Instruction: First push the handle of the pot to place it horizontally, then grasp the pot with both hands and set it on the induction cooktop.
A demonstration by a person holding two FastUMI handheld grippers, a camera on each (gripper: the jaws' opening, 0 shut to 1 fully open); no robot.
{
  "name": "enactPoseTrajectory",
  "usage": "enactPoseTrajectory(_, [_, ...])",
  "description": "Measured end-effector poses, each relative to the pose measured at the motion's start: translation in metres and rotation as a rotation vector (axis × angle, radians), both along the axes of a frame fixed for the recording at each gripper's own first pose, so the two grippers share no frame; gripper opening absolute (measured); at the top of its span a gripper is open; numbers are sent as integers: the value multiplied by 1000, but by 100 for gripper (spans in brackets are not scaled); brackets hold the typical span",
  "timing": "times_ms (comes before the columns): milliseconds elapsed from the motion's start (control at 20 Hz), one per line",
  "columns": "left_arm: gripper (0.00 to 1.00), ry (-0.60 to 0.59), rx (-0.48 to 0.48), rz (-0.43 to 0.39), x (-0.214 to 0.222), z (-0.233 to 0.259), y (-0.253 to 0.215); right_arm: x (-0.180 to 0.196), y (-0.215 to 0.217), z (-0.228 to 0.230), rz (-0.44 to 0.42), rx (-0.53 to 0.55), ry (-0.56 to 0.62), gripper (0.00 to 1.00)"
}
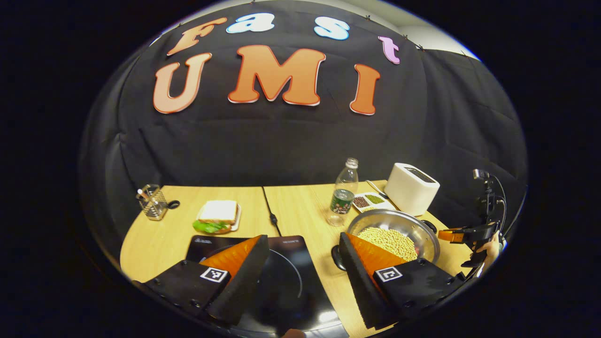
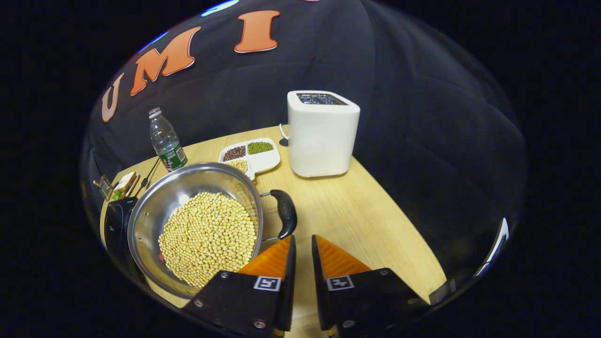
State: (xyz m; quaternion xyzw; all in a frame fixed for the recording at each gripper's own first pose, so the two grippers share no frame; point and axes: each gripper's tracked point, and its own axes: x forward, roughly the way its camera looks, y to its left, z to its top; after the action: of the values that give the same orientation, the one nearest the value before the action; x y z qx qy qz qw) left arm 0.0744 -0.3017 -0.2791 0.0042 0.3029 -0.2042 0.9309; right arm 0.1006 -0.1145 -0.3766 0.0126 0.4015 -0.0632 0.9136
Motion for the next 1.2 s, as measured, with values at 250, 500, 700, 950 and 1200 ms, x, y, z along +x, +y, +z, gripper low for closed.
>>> enactPoseTrajectory(250, [98, 56, 10, -64, 3, -39, -41, 14, 7, 37, 17, -1, -104, 77])
enactPoseTrajectory(500, [99, 132, 29, -90, 10, -81, -73, 36, 33, 22, 71, 10, -102, 93])
enactPoseTrajectory(700, [99, 180, 42, -99, 18, -111, -88, 46, 41, -5, 77, 36, -49, 94])
enactPoseTrajectory(950, [99, 230, 55, -85, 23, -144, -92, 54, 44, -23, 74, 64, -15, 93])
enactPoseTrajectory(1200, [96, 211, 39, -75, 24, -154, -103, 54, 52, -38, 85, 87, 23, 94])
